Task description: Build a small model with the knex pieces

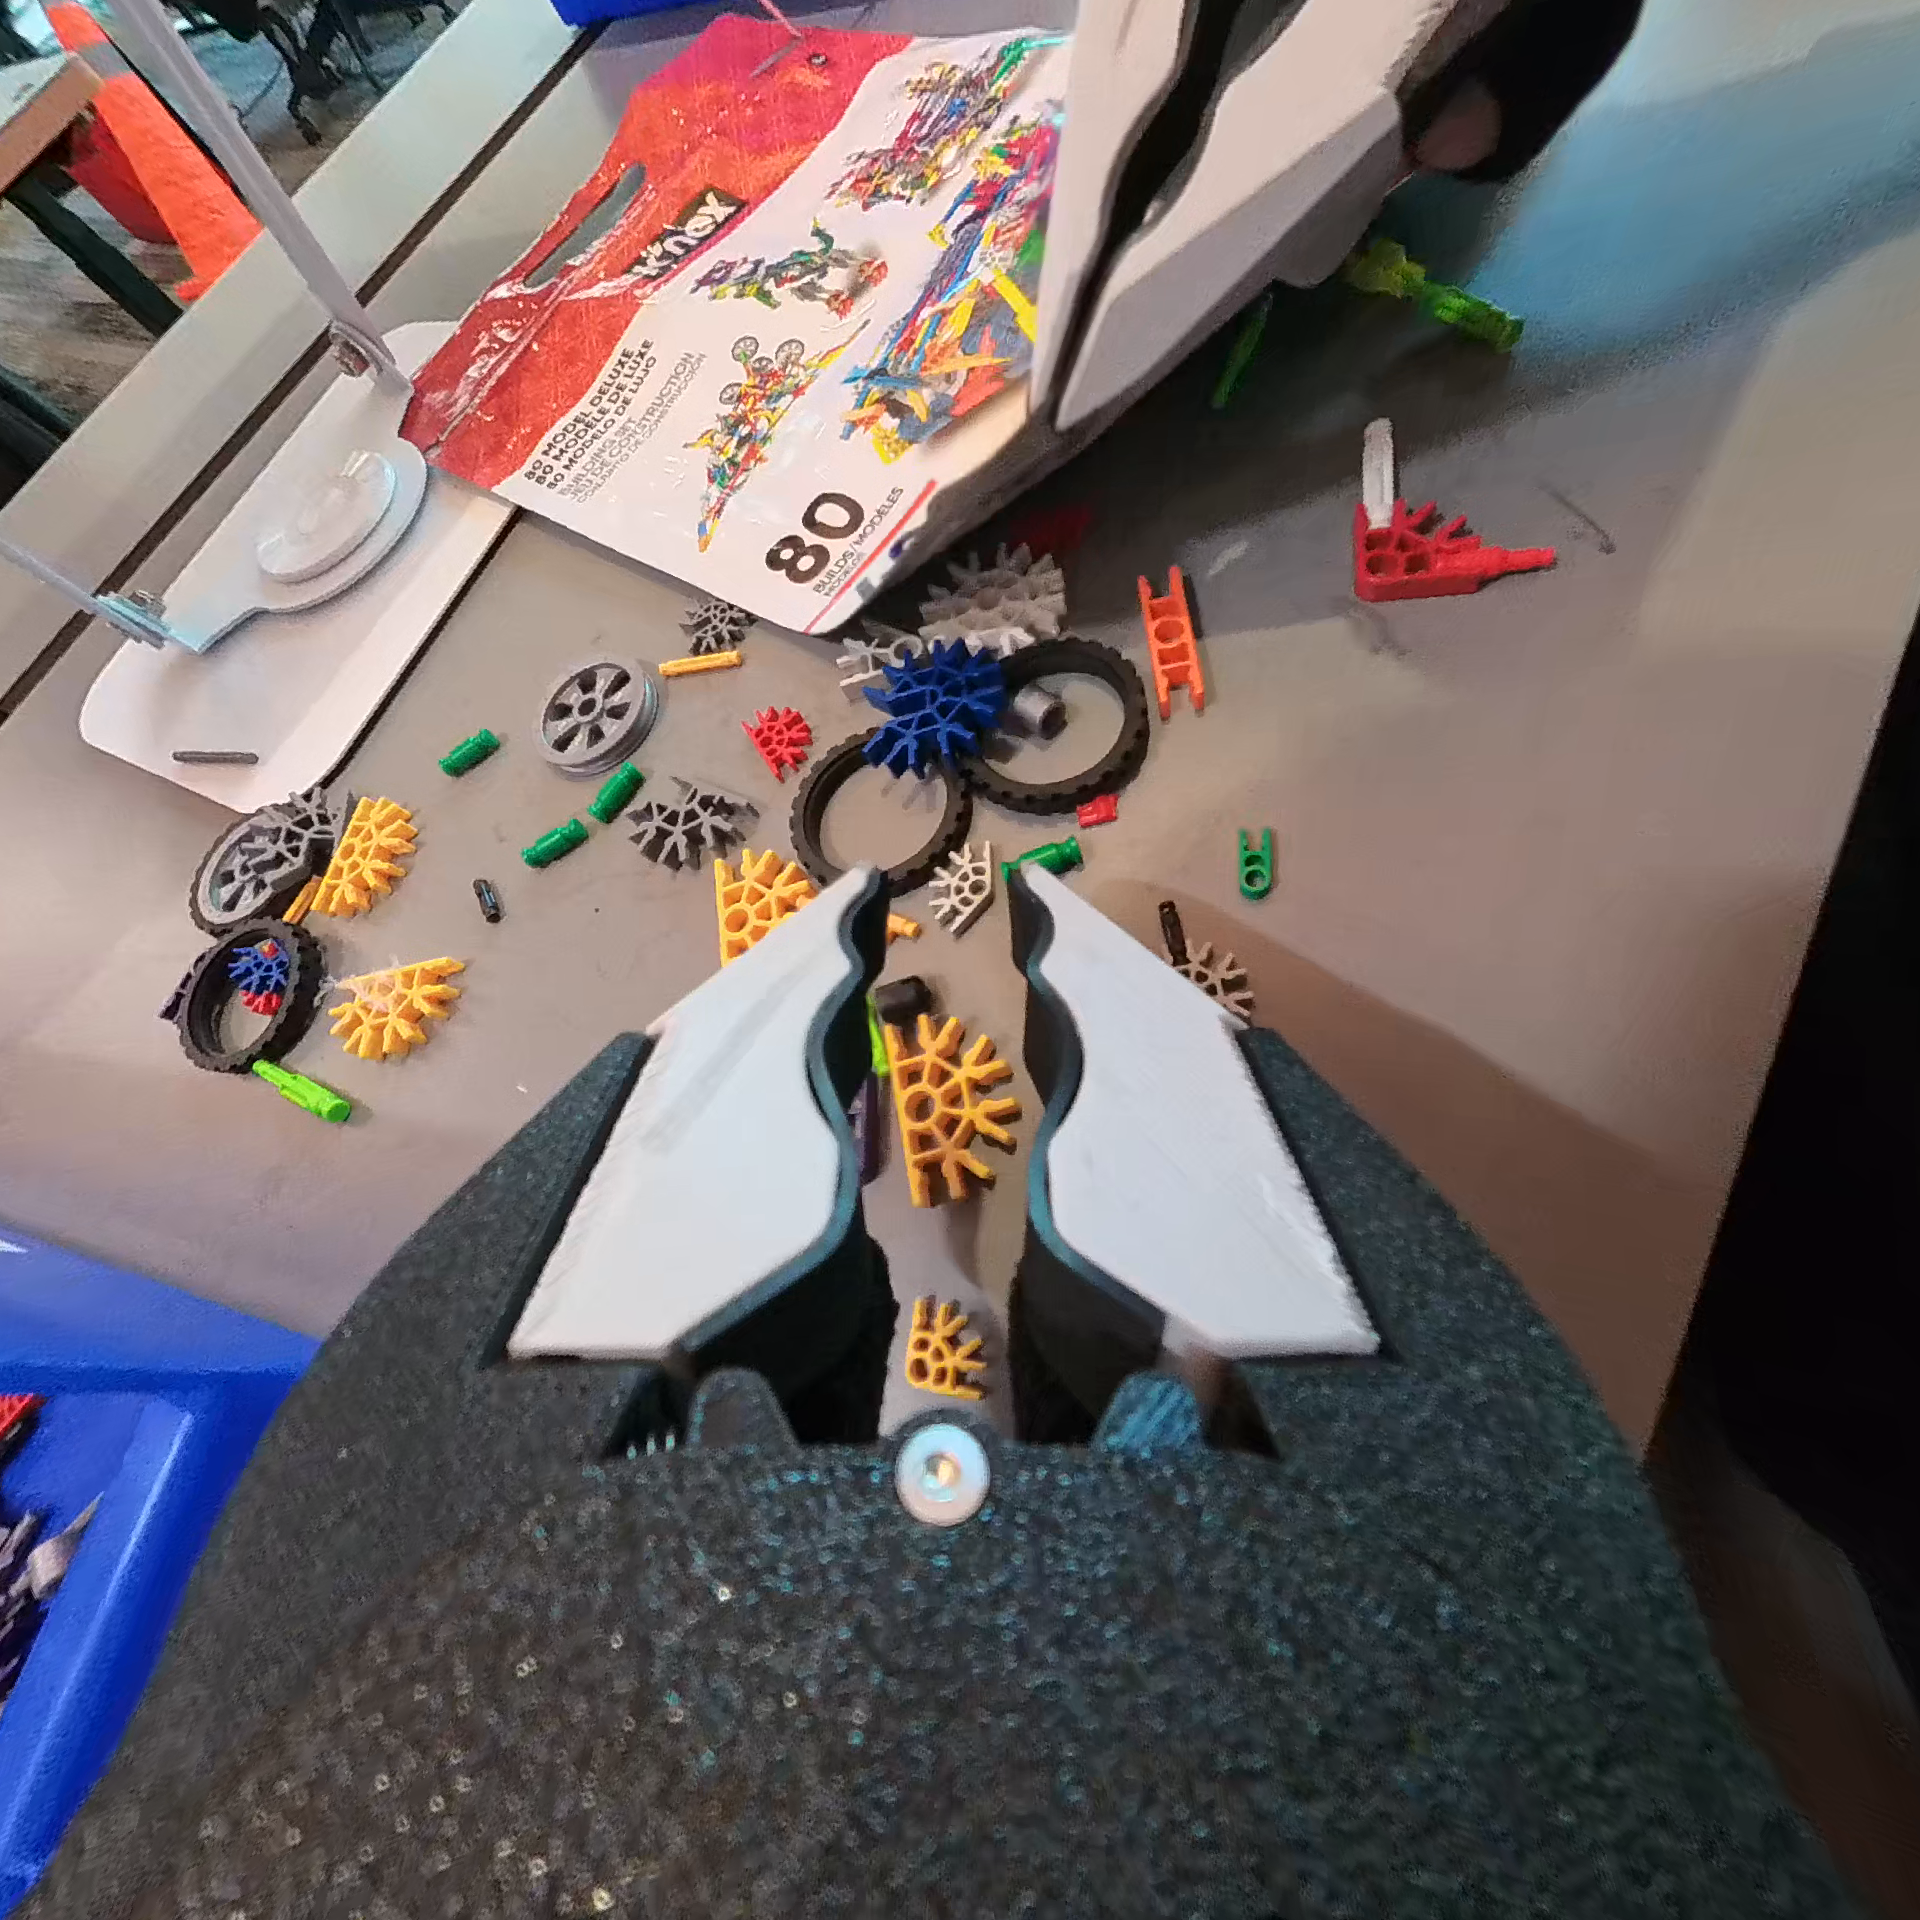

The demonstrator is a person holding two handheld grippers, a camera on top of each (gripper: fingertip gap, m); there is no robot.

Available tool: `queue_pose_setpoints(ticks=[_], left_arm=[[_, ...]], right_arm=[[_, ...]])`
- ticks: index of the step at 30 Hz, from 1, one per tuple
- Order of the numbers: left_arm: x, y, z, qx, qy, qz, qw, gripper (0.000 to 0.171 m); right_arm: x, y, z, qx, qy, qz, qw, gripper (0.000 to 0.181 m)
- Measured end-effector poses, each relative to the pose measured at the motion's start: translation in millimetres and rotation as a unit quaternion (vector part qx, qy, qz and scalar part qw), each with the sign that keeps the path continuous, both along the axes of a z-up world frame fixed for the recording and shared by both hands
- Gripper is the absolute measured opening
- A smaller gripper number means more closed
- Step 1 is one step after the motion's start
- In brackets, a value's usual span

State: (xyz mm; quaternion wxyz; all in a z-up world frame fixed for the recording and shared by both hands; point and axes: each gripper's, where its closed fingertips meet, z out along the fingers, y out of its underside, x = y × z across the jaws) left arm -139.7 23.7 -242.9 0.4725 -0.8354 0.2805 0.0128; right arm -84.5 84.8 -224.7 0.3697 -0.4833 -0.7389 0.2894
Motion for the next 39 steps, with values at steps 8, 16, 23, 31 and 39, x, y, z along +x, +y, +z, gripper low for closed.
queue_pose_setpoints(ticks=[8, 16, 23, 31, 39], left_arm=[[-0.3, -0.5, -3.5, -0.010, 0.003, 0.004, 1.000, 0.021], [-2.0, -1.0, -1.9, -0.009, 0.002, 0.008, 1.000, 0.021], [-7.0, -7.1, 0.3, -0.006, 0.005, 0.018, 1.000, 0.022], [-22.3, -23.6, 6.2, 0.008, -0.003, 0.042, 0.999, 0.022], [-94.3, -37.7, 83.9, 0.036, 0.080, 0.093, 0.992, 0.018]], right_arm=[[0.3, -6.3, -8.8, 0.003, -0.012, 0.012, 1.000, 0.000], [1.0, -9.6, -11.2, 0.005, -0.016, 0.019, 1.000, 0.006], [2.6, -12.5, -6.6, -0.014, -0.013, 0.026, 0.999, 0.013], [1.3, -6.9, -0.2, -0.032, -0.008, 0.012, 0.999, 0.014], [-6.0, -6.4, 5.4, -0.024, 0.000, 0.005, 1.000, 0.014]])
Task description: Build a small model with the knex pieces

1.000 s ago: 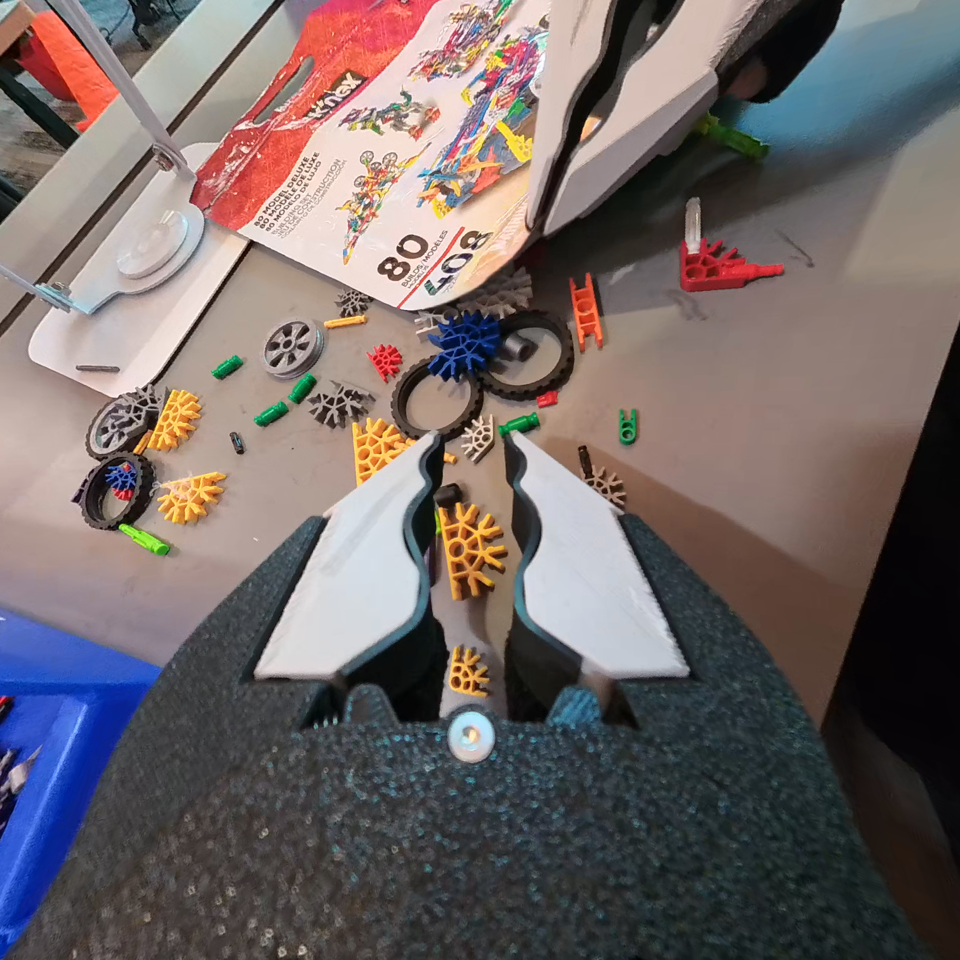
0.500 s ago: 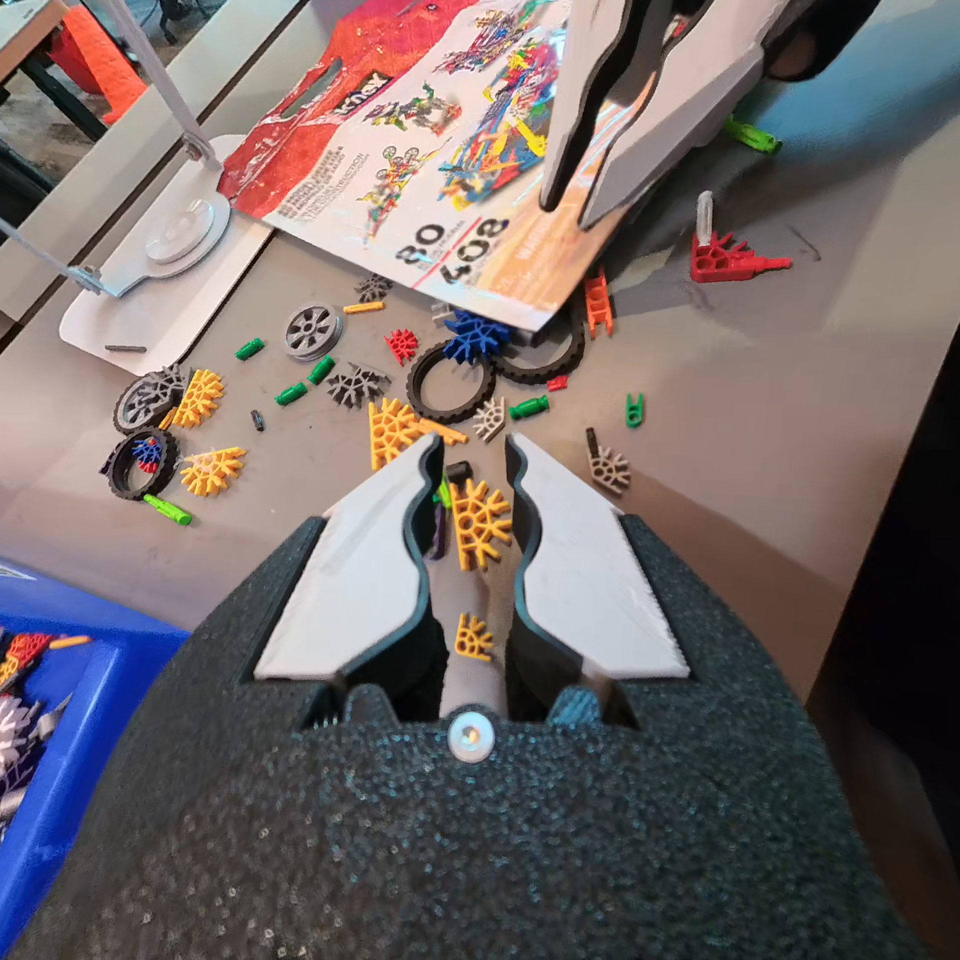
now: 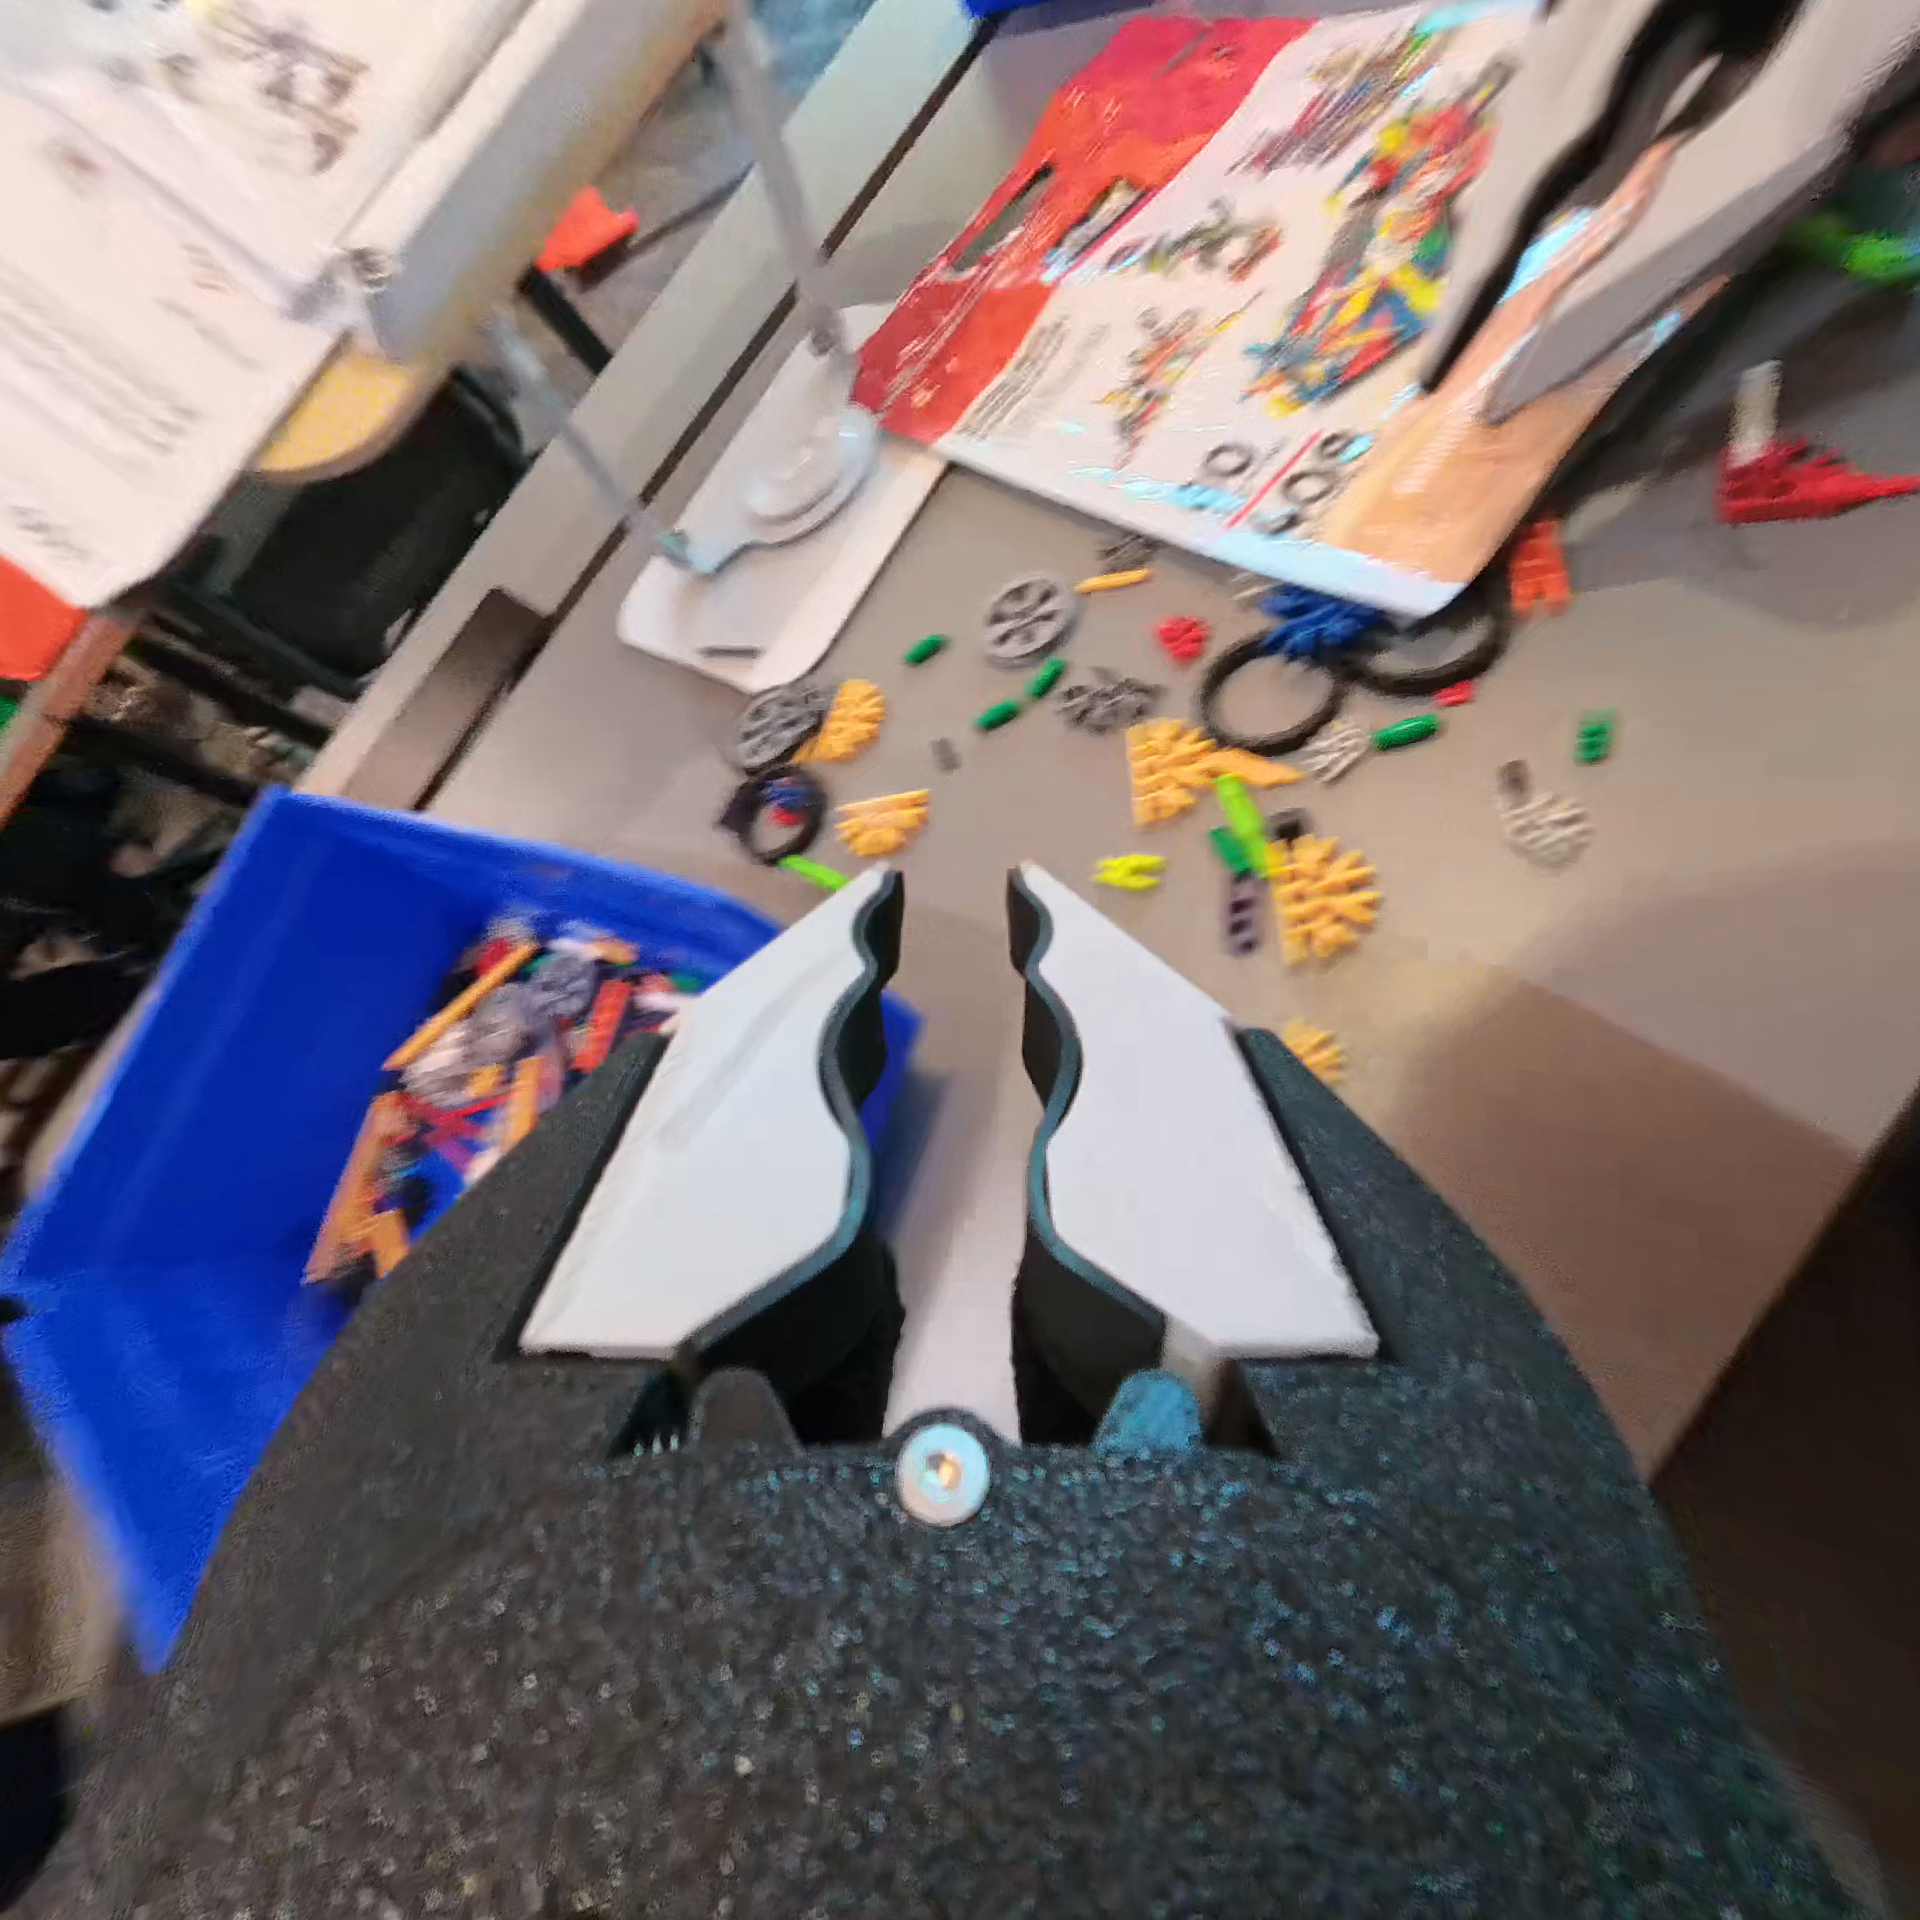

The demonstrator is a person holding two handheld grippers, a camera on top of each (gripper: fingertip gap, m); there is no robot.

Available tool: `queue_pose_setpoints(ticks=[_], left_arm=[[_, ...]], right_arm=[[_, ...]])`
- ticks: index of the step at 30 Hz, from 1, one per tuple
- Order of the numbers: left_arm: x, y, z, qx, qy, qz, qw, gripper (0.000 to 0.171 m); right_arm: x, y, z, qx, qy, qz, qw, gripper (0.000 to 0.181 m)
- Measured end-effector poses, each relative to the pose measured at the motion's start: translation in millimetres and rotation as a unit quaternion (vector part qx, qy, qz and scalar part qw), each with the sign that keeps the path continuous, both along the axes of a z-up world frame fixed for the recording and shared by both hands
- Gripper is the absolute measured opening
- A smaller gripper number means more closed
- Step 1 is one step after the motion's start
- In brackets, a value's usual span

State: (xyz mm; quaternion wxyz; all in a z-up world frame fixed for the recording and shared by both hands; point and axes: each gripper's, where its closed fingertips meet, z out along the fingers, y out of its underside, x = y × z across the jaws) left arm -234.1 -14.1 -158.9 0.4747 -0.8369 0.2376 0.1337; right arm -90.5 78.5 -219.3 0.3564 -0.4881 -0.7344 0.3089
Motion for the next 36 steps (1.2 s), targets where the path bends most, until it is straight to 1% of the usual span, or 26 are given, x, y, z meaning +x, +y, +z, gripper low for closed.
queue_pose_setpoints(ticks=[2, 4, 6, 9, 10, 12, 15, 17, 20, 22, 24, 26, 28, 30, 31, 34, 36], left_arm=[[-38.7, 2.5, 17.4, -0.026, 0.051, 0.022, 0.998, 0.015], [-79.6, 5.8, 15.3, -0.094, 0.083, 0.037, 0.991, 0.012], [-120.1, 9.3, 1.1, -0.174, 0.088, 0.052, 0.979, 0.011], [-158.1, 10.4, -31.4, -0.287, 0.070, 0.039, 0.955, 0.009], [-172.0, 12.6, -40.2, -0.308, 0.079, 0.042, 0.947, 0.009], [-186.4, 9.5, -61.2, -0.366, 0.068, 0.038, 0.927, 0.010], [-204.1, 6.3, -83.2, -0.420, 0.087, 0.039, 0.903, 0.013], [-209.9, 8.4, -89.8, -0.431, 0.084, 0.039, 0.898, 0.014], [-213.8, 10.0, -96.1, -0.442, 0.075, 0.038, 0.893, 0.019], [-211.1, 11.3, -99.0, -0.445, 0.054, 0.034, 0.893, 0.016], [-215.0, 12.1, -101.6, -0.449, 0.053, 0.041, 0.891, 0.021], [-212.2, 12.9, -104.4, -0.454, 0.044, 0.036, 0.889, 0.022], [-211.4, 14.5, -106.8, -0.457, 0.051, 0.030, 0.888, 0.024], [-214.3, 16.7, -106.5, -0.455, 0.064, 0.032, 0.888, 0.013], [-213.6, 16.8, -106.5, -0.455, 0.059, 0.032, 0.888, 0.003], [-219.5, 13.9, -104.0, -0.451, 0.077, 0.039, 0.888, 0.000], [-219.2, 13.8, -99.6, -0.443, 0.069, 0.041, 0.893, 0.000]], right_arm=[[-1.7, -0.3, 2.6, 0.000, 0.007, 0.000, 1.000, 0.014], [-2.9, -1.0, 5.3, -0.002, 0.014, 0.002, 1.000, 0.014], [-2.8, -1.5, 7.3, -0.004, 0.019, 0.004, 1.000, 0.014], [-0.9, -1.5, 9.7, -0.009, 0.027, 0.007, 1.000, 0.014], [-0.1, -1.3, 10.1, -0.012, 0.029, 0.008, 0.999, 0.014], [1.7, 0.0, 11.0, -0.015, 0.033, 0.010, 0.999, 0.013], [3.9, 3.2, 11.6, -0.016, 0.035, 0.010, 0.999, 0.013], [5.0, 5.5, 11.9, -0.017, 0.035, 0.011, 0.999, 0.013], [5.6, 8.5, 13.1, -0.020, 0.040, 0.009, 0.999, 0.013], [5.4, 9.4, 14.2, -0.025, 0.044, 0.009, 0.999, 0.013], [5.1, 10.6, 14.6, -0.026, 0.047, 0.008, 0.999, 0.013], [4.8, 11.3, 14.7, -0.027, 0.048, 0.008, 0.998, 0.013], [4.8, 12.2, 14.8, -0.028, 0.051, 0.008, 0.998, 0.013], [4.9, 13.4, 14.5, -0.029, 0.052, 0.006, 0.998, 0.012], [5.0, 14.0, 14.4, -0.030, 0.052, 0.006, 0.998, 0.012], [5.2, 15.6, 14.4, -0.032, 0.055, 0.004, 0.998, 0.012], [5.2, 16.5, 14.2, -0.034, 0.056, 0.004, 0.998, 0.012]])
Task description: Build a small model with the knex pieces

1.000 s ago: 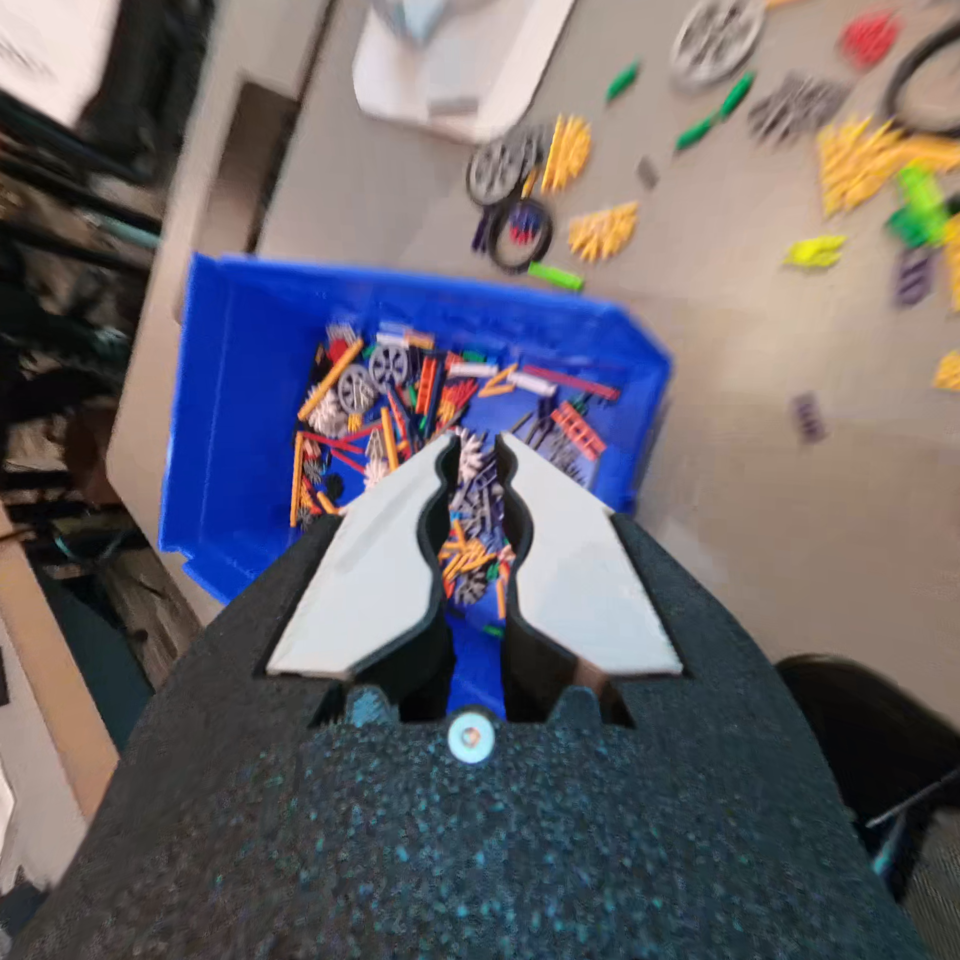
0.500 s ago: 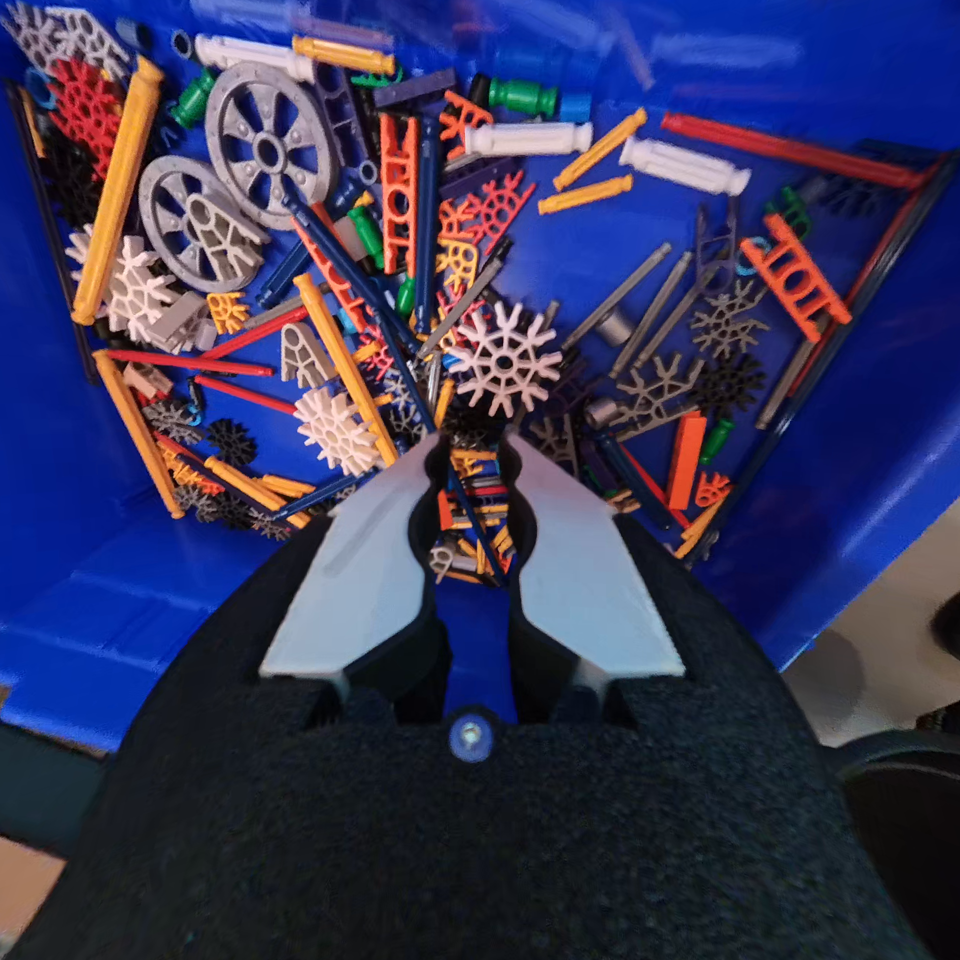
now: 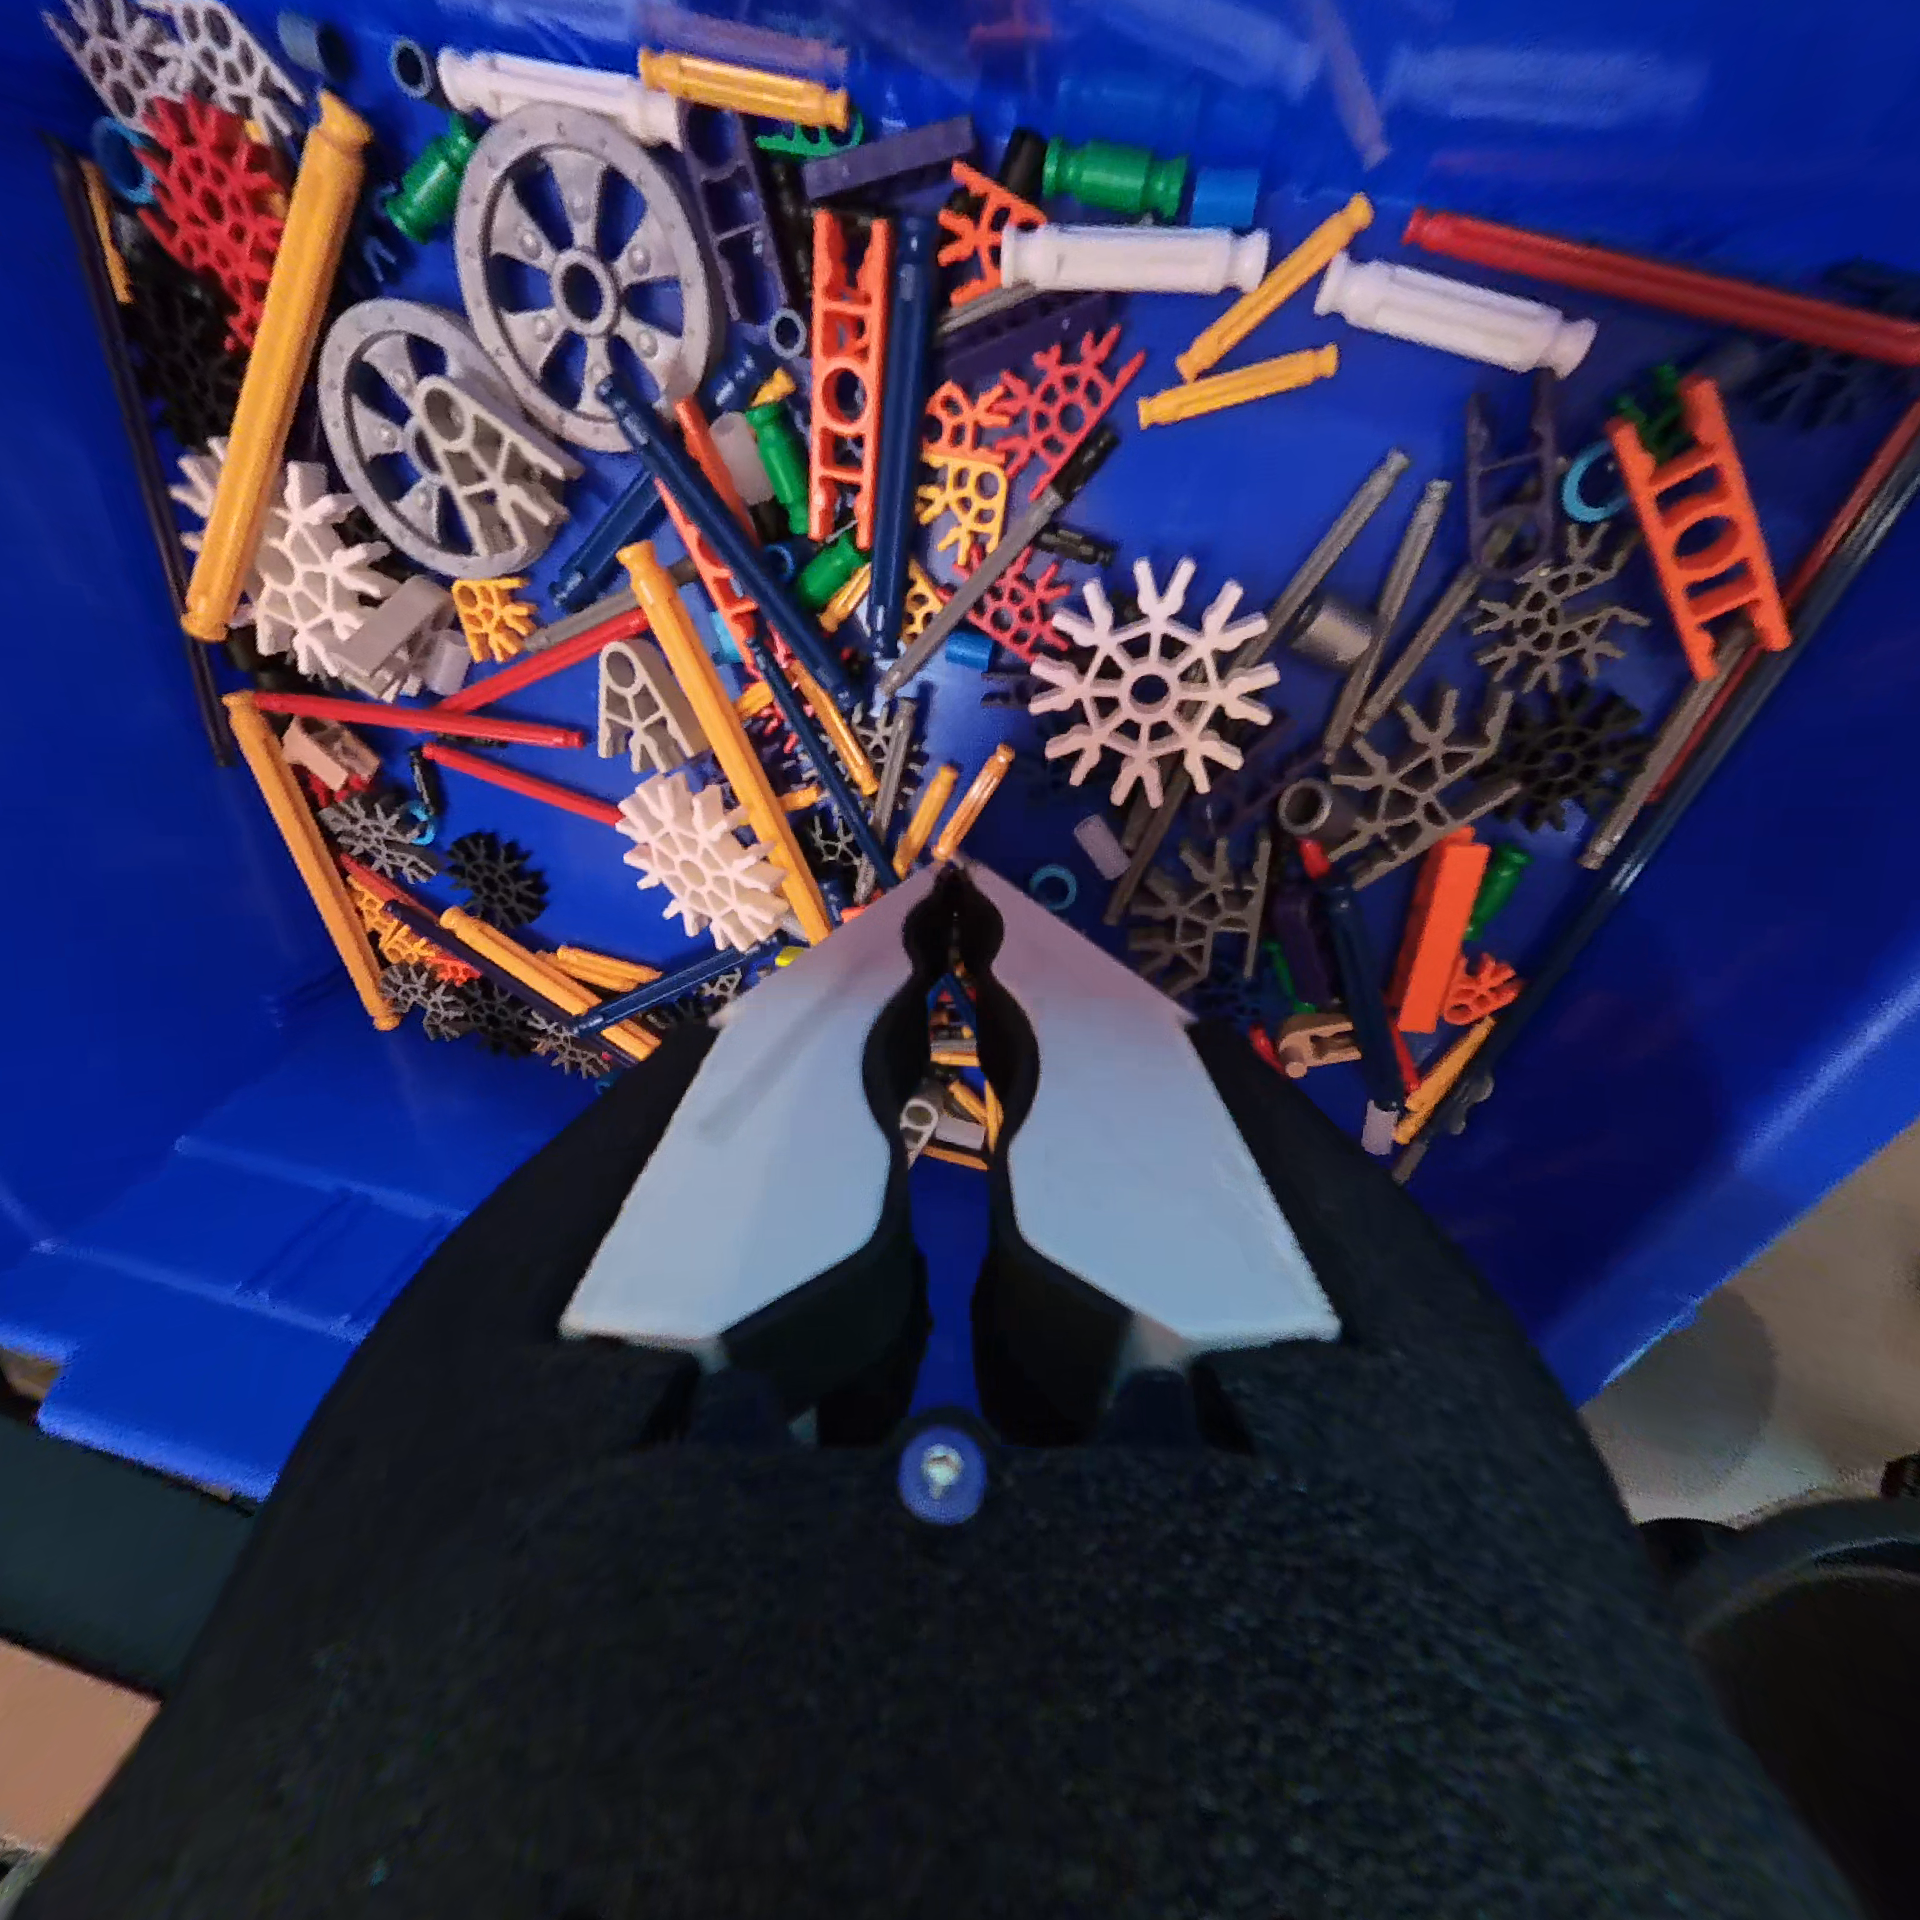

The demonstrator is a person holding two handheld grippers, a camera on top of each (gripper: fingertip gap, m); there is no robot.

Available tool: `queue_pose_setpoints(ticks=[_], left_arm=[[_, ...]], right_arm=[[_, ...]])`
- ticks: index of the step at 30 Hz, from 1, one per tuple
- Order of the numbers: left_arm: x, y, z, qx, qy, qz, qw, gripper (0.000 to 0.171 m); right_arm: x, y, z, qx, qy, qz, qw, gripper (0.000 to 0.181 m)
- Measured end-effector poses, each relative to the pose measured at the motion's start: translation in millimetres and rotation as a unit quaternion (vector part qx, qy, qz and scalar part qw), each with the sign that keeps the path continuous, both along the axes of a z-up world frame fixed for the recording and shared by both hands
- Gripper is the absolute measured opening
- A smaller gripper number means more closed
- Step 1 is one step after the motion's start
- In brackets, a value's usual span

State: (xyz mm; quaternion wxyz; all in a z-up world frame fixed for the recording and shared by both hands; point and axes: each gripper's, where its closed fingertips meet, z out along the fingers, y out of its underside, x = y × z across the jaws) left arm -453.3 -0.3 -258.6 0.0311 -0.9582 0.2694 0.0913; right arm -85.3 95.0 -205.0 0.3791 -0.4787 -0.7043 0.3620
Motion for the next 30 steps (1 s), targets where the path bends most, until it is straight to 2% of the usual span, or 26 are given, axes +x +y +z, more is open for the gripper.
queue_pose_setpoints(ticks=[3, 5, 11, 15, 20, 23, 26, 28, 30], left_arm=[[-1.6, -1.5, 7.5, 0.007, -0.012, 0.019, 1.000, 0.000], [-0.9, -8.6, 9.3, -0.009, -0.029, 0.037, 0.999, 0.007], [-3.7, -20.4, -1.0, -0.058, -0.008, 0.028, 0.998, 0.023], [-2.8, -15.1, -3.0, -0.055, -0.001, 0.012, 0.998, 0.008], [-2.9, -12.2, -1.1, -0.037, -0.002, 0.009, 0.999, 0.001], [-3.0, -10.4, 4.0, -0.021, 0.001, 0.009, 1.000, 0.003], [4.5, -2.8, 7.7, 0.002, -0.018, 0.006, 1.000, 0.012], [5.9, -2.4, 5.0, -0.004, -0.014, -0.005, 1.000, 0.020], [6.4, -1.6, 1.5, -0.008, -0.008, -0.012, 1.000, 0.021]], right_arm=[[-0.1, 1.0, -0.9, -0.001, 0.000, 0.001, 1.000, 0.012], [-0.1, 1.0, -1.3, -0.002, 0.000, 0.001, 1.000, 0.012], [0.2, 1.4, -2.2, -0.003, 0.001, 0.001, 1.000, 0.012], [0.6, 2.8, -3.0, -0.005, 0.002, -0.001, 1.000, 0.012], [1.1, 4.7, -3.2, -0.008, 0.004, -0.002, 1.000, 0.012], [1.4, 4.8, -3.2, -0.008, 0.005, -0.001, 1.000, 0.011], [1.5, 4.6, -3.7, -0.008, 0.004, -0.001, 1.000, 0.011], [1.4, 4.6, -3.9, -0.008, 0.004, 0.000, 1.000, 0.011], [1.5, 4.9, -3.9, -0.008, 0.005, -0.001, 1.000, 0.011]])
